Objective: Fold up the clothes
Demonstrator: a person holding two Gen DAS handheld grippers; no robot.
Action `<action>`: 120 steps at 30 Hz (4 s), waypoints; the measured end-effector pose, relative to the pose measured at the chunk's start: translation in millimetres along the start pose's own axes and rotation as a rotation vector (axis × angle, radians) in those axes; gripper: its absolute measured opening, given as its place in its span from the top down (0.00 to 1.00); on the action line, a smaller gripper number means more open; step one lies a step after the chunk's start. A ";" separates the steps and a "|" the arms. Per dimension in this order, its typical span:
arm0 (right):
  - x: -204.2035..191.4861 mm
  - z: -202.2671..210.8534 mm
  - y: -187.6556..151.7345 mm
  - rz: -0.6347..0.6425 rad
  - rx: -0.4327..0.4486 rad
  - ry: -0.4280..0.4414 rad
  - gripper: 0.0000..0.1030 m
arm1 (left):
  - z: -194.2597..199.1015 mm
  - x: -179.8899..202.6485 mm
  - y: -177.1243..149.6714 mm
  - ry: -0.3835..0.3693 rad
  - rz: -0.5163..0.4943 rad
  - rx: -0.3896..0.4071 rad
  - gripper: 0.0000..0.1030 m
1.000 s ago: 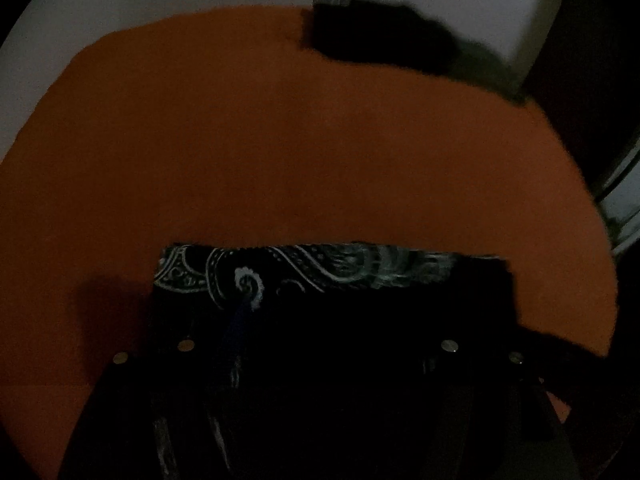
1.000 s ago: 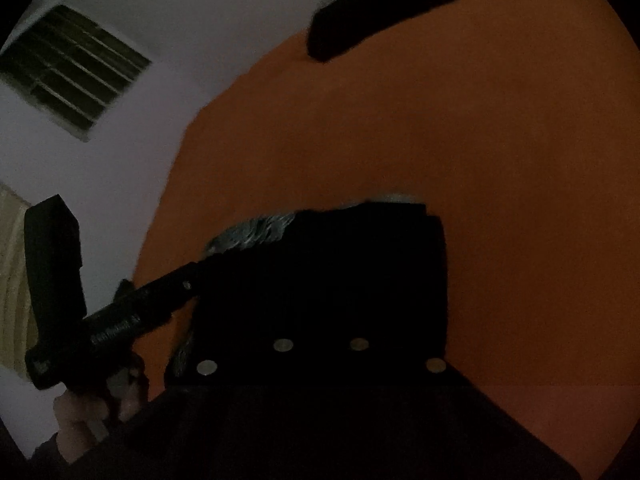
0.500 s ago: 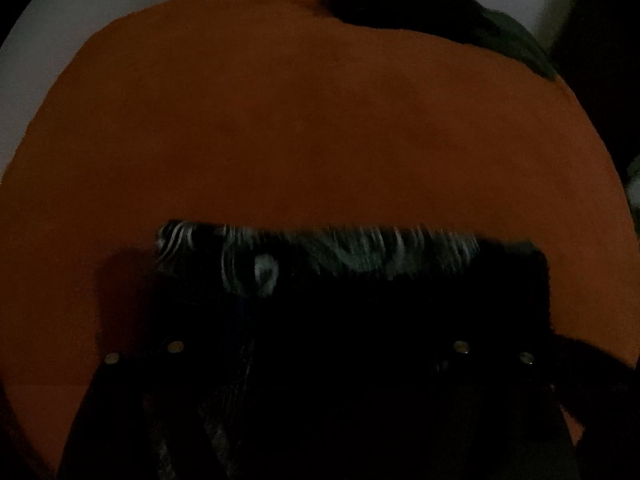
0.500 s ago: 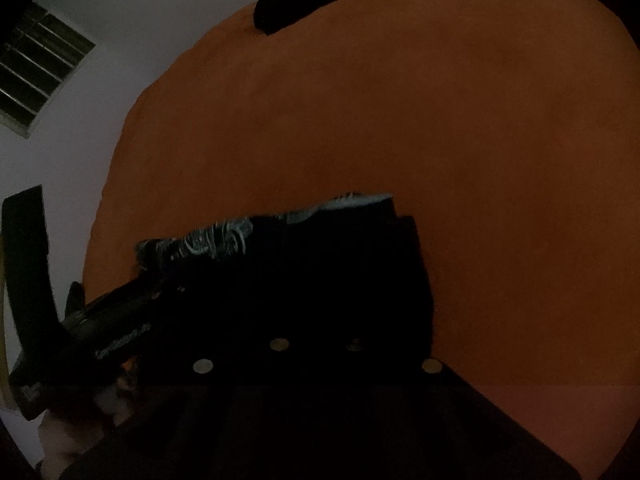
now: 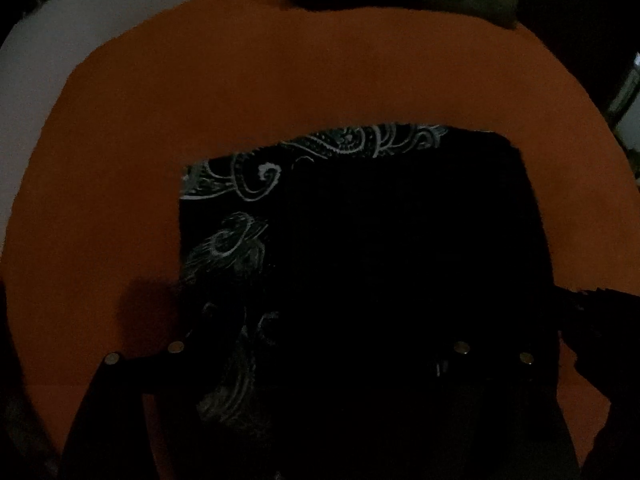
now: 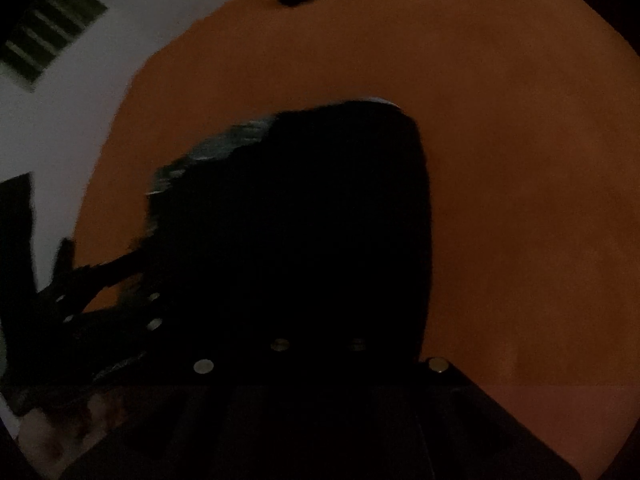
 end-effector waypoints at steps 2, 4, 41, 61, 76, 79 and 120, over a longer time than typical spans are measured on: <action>-7.8 12.8 -13.8 -0.001 -0.004 0.027 0.98 | 13.9 0.4 -9.8 -0.007 -0.020 0.014 0.24; -10.7 22.2 -32.6 -0.017 -0.026 0.059 0.98 | 20.6 -3.7 -16.8 -0.020 -0.017 0.014 0.24; -40.8 11.0 -123.3 0.047 -0.188 0.053 1.00 | 16.3 -45.1 -123.0 -0.025 -0.009 -0.025 0.24; -43.0 8.8 -151.3 0.021 -0.159 0.288 1.00 | 22.2 -60.1 -155.0 -0.050 0.067 -0.026 0.24; -53.5 15.3 -142.3 0.068 -0.090 0.370 0.99 | 36.6 -110.2 -138.0 -0.199 0.224 0.053 0.23; -59.1 8.3 -141.9 0.084 -0.095 0.363 0.99 | 7.8 -95.3 -137.7 -0.111 0.148 -0.014 0.24; 52.1 -84.1 51.6 -0.147 -0.095 0.601 0.76 | -28.5 -101.0 21.8 -0.482 0.240 0.109 0.23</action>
Point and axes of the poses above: each gripper's, at about its wrist camera, not at the fingertips, and z roughly against the way its jaws point, x to its right, y to its top, the point moved 3 cm from there along -z, roughly the way its jaws point, and after that the axes turned 1 degree about x, right-handed, at the moved point
